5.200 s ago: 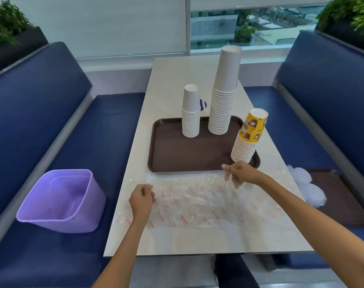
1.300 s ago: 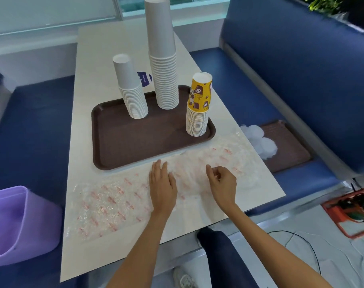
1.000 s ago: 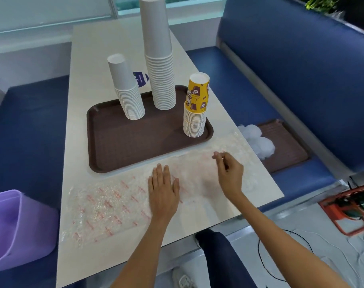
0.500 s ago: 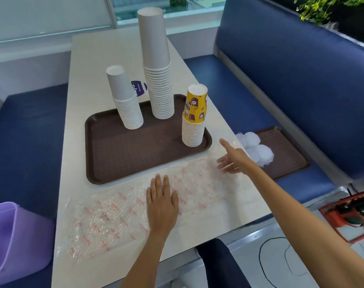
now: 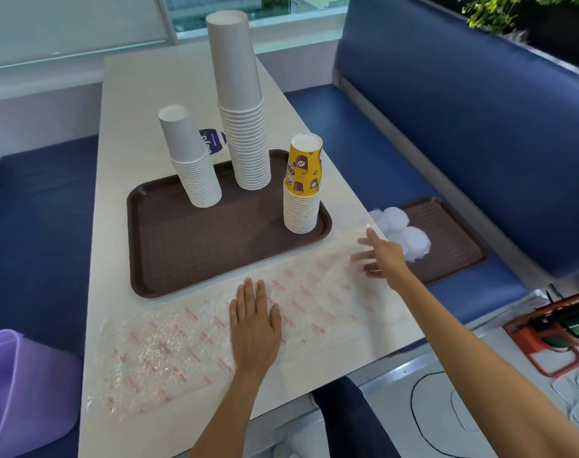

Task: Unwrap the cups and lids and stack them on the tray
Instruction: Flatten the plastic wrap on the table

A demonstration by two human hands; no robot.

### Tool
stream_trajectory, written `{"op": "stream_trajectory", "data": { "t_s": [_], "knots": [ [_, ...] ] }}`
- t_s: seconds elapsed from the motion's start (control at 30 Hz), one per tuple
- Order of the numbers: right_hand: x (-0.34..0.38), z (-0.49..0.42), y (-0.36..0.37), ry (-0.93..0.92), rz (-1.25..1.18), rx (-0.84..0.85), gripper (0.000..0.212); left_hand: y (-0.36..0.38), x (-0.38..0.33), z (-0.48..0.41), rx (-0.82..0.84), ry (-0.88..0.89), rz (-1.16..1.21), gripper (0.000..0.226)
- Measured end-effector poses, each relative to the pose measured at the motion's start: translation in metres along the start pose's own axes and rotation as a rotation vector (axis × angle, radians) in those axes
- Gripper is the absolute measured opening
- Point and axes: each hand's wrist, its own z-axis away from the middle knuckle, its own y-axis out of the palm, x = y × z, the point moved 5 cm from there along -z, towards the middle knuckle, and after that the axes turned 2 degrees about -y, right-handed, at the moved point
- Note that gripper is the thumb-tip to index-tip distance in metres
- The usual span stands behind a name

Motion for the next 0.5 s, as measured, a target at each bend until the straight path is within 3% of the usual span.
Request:
{"op": "stream_trajectory", "data": {
  "t_s": [0.07, 0.37, 0.5],
  "knots": [
    [-0.01, 0.01, -0.004, -0.02, 0.094, 0.017, 0.051, 0.0, -0.001, 0.001, -0.003, 0.003, 0.004, 0.068],
    [-0.037, 0.031, -0.025, -0.511, 0.485, -0.321, 0.04, -0.001, -0.003, -0.001, 0.014, 0.014, -0.015, 0.07],
    [-0.033, 0.026, -0.038, -0.524, 0.621, -0.395, 0.034, 0.0, -0.001, 0.0, 0.025, 0.02, -0.011, 0.071]
  ]
}}
